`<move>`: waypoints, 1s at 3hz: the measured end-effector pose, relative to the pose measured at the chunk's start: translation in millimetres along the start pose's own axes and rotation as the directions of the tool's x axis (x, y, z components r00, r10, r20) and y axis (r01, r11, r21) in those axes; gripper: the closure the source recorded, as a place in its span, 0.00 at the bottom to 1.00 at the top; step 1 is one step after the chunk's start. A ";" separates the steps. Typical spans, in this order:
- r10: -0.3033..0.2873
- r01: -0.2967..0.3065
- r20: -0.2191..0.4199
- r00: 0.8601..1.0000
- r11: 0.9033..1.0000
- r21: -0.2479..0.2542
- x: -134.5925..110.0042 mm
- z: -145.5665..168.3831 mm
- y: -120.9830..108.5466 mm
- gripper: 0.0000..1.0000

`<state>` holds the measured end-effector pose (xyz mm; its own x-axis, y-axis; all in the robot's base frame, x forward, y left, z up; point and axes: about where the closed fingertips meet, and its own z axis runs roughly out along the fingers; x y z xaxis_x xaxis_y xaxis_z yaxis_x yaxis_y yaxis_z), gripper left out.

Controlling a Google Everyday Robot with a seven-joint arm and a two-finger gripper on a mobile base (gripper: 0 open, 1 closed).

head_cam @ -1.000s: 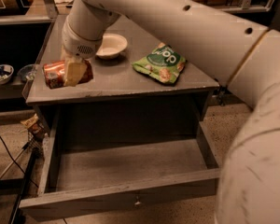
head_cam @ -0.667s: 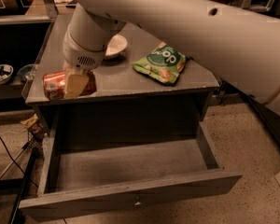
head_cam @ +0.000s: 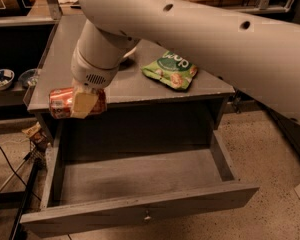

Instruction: Place coke can into top drawer

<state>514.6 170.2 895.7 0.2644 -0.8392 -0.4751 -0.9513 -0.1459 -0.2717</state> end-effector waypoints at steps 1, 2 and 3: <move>0.064 -0.064 -0.009 0.998 0.997 0.039 20.1 8.2 8.7 1.00; 0.150 -0.149 -0.019 0.989 0.988 0.040 49.0 19.5 39.1 1.00; 0.153 -0.152 -0.020 0.988 0.988 0.039 50.7 19.9 40.9 1.00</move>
Offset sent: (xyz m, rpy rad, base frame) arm -0.0149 -0.0411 -0.0630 0.0067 0.0425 -0.1829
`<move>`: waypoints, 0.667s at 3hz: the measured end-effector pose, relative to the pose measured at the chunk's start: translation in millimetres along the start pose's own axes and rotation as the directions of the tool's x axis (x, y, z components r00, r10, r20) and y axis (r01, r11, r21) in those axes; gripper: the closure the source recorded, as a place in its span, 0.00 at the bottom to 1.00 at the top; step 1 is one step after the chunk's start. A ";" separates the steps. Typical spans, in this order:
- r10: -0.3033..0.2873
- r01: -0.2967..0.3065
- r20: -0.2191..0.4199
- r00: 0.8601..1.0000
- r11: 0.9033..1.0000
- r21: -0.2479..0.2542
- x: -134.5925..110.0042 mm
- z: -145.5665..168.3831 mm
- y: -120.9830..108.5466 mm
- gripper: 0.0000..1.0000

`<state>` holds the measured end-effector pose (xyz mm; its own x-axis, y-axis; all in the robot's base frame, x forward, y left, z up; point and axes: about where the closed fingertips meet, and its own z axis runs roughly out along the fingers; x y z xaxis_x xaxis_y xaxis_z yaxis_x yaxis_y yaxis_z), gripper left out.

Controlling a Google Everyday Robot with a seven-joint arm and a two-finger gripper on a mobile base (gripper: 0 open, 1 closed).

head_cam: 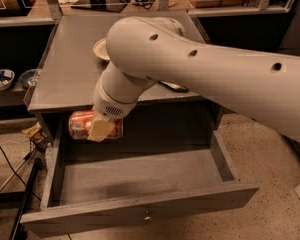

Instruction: Place coke can into top drawer

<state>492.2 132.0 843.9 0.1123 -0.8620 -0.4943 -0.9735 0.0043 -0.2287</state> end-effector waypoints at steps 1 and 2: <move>0.020 -0.020 -0.011 1.000 1.000 0.008 5.2 3.1 2.4 1.00; 0.079 -0.079 -0.023 0.997 0.997 -0.018 25.5 21.4 17.1 1.00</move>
Offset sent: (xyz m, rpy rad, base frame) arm -0.0229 -0.0251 -0.0858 -0.0188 0.1514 -0.1168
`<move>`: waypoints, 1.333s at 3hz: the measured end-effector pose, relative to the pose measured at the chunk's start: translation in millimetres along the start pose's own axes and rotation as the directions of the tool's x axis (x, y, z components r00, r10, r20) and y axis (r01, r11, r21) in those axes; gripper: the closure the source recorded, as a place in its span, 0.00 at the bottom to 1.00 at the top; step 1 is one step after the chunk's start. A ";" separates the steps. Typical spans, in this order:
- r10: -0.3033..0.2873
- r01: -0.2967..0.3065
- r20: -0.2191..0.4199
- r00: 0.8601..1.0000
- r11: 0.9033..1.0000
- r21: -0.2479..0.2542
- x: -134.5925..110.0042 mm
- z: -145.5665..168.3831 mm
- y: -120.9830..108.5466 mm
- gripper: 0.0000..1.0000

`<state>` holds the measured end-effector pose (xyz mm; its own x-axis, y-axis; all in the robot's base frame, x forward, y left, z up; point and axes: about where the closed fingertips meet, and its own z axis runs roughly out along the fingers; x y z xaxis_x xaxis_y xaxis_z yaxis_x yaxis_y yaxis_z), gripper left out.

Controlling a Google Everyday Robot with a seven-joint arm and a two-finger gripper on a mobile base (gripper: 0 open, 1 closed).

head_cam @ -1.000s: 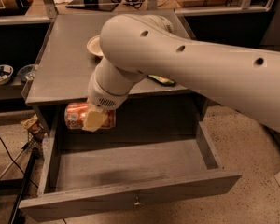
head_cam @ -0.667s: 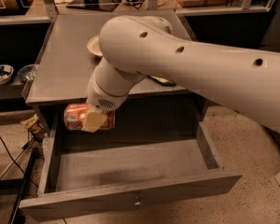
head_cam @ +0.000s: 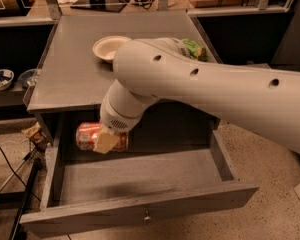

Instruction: Place coke can into top drawer

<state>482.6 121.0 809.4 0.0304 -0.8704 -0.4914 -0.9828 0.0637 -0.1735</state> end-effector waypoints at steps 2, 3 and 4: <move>0.051 -0.051 -0.018 0.999 0.998 -0.029 22.1 21.2 11.8 1.00; 0.082 -0.082 -0.025 0.996 0.996 -0.019 21.7 38.8 15.2 1.00; 0.133 -0.133 -0.053 0.990 0.991 0.002 28.1 84.6 12.5 1.00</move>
Offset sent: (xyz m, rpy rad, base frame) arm -0.0062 -0.0073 -0.0284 -0.0066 0.0481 -0.0300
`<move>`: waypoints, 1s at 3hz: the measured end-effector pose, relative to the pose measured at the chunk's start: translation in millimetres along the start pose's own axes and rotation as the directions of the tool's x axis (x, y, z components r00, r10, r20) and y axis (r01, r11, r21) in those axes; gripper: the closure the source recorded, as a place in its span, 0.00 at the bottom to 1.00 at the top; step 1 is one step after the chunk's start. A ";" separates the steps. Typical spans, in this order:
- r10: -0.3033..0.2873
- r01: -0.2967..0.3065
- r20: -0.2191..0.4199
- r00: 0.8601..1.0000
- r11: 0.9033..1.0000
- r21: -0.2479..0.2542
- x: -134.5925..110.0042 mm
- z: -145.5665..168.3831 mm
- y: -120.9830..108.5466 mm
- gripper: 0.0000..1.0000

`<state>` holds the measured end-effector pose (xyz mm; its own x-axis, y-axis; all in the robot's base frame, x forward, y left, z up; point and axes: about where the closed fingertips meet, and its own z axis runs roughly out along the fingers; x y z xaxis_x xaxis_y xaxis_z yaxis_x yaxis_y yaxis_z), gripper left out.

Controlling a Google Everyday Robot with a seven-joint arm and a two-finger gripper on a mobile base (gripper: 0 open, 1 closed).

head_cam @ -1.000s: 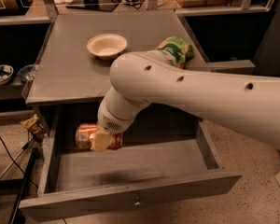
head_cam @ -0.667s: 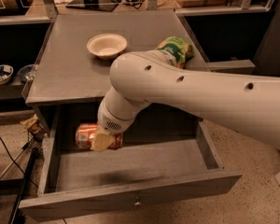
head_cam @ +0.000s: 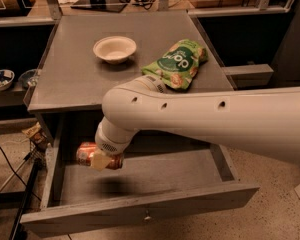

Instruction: Place coke can into top drawer

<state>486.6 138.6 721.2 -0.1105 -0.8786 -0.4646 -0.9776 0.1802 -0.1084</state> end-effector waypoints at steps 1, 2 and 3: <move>0.004 -0.004 -0.006 1.000 1.000 -0.003 5.2 3.5 0.1 1.00; 0.010 -0.010 -0.020 1.000 1.000 -0.012 19.0 13.0 0.3 1.00; 0.029 -0.029 -0.041 0.999 1.000 -0.007 27.4 27.8 -13.9 1.00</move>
Offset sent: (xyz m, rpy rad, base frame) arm 0.0012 -0.0215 -0.0392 -0.0292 0.0371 -0.0117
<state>502.2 124.3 685.5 -0.1457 -0.8904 -0.4312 -0.9752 0.2027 -0.0890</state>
